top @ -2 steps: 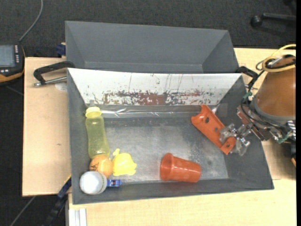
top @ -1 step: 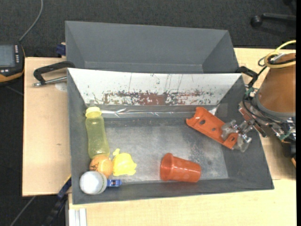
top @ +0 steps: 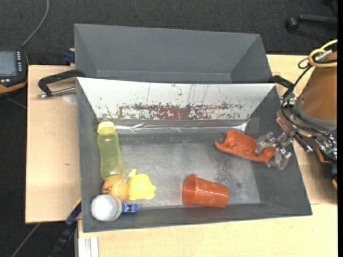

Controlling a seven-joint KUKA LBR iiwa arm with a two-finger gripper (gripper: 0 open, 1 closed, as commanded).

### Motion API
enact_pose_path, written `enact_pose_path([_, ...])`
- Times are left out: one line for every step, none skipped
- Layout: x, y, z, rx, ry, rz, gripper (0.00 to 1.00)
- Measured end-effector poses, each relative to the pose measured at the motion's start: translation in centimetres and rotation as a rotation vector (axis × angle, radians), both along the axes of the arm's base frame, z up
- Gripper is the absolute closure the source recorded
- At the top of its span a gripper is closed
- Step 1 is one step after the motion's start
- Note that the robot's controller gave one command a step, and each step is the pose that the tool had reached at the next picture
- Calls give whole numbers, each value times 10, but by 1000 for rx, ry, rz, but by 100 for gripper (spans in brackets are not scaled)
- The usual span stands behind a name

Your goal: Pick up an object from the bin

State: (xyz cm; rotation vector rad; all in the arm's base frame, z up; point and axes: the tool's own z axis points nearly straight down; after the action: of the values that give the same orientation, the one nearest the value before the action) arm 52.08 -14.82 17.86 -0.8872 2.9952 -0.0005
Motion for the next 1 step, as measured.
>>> enact_pose_path([16,3,-111,-5,8,-113,100])
